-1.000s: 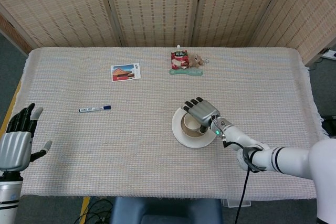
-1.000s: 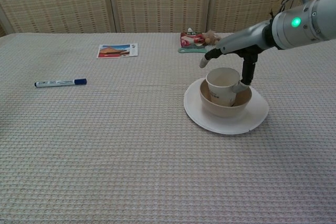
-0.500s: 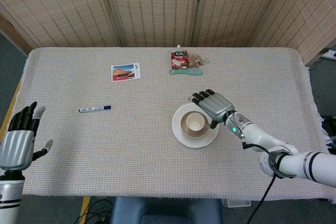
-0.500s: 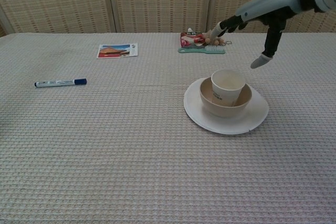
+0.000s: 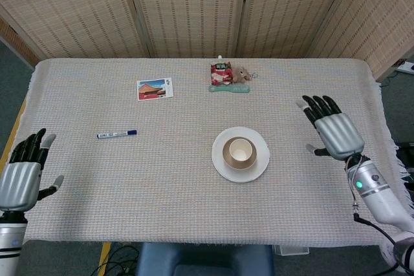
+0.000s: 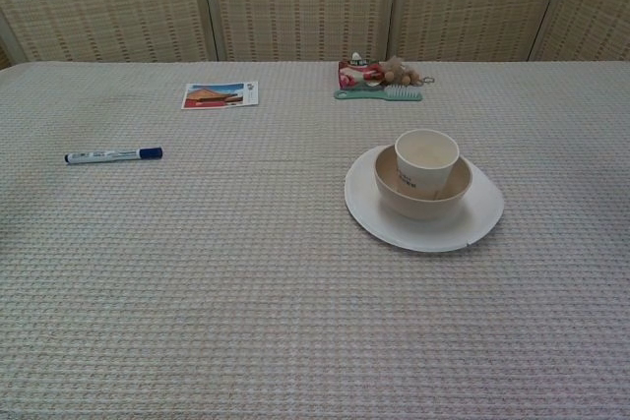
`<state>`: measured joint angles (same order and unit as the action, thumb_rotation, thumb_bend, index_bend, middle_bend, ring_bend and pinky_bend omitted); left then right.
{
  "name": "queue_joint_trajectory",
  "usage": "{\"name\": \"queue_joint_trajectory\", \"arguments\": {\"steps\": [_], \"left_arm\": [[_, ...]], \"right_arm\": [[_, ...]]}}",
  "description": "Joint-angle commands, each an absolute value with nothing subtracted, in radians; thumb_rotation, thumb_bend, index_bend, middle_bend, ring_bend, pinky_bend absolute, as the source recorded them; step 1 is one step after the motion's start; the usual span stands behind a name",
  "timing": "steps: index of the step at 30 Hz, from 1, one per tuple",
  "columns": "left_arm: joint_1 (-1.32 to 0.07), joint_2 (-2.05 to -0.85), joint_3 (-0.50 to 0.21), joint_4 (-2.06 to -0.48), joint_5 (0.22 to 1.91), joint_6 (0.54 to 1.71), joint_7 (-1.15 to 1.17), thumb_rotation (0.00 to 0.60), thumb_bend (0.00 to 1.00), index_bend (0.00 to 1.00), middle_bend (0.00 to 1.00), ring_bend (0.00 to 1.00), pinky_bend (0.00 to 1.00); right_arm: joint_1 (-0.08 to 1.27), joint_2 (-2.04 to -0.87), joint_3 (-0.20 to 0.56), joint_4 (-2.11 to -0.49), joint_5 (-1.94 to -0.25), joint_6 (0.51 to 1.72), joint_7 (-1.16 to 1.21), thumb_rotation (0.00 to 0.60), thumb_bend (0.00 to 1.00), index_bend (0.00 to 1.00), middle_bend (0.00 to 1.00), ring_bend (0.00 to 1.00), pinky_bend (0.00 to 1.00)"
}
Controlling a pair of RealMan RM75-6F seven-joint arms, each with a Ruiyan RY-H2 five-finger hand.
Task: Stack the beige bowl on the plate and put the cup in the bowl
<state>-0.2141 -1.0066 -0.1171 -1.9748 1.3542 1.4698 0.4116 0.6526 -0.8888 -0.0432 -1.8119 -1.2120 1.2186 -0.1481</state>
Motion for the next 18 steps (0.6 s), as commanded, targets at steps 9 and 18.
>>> {"name": "queue_joint_trajectory", "arguments": {"steps": [9, 18], "left_arm": [[-0.173, -1.096, -0.062, -1.821, 1.401, 1.495, 0.388, 0.6, 0.3, 0.0, 0.0, 0.0, 0.14], [-0.144, -1.154, -0.033, -1.667, 1.462, 1.523, 0.332, 0.6, 0.3, 0.0, 0.0, 0.0, 0.14]], "right_arm": [[0.328, -1.077, -0.045, -1.588, -1.309, 1.546, -0.131, 0.6, 0.2, 0.0, 0.0, 0.0, 0.0], [0.239, -1.249, -0.022, -1.398, -1.369, 1.634, -0.176, 0.6, 0.2, 0.0, 0.0, 0.0, 0.0]]}}
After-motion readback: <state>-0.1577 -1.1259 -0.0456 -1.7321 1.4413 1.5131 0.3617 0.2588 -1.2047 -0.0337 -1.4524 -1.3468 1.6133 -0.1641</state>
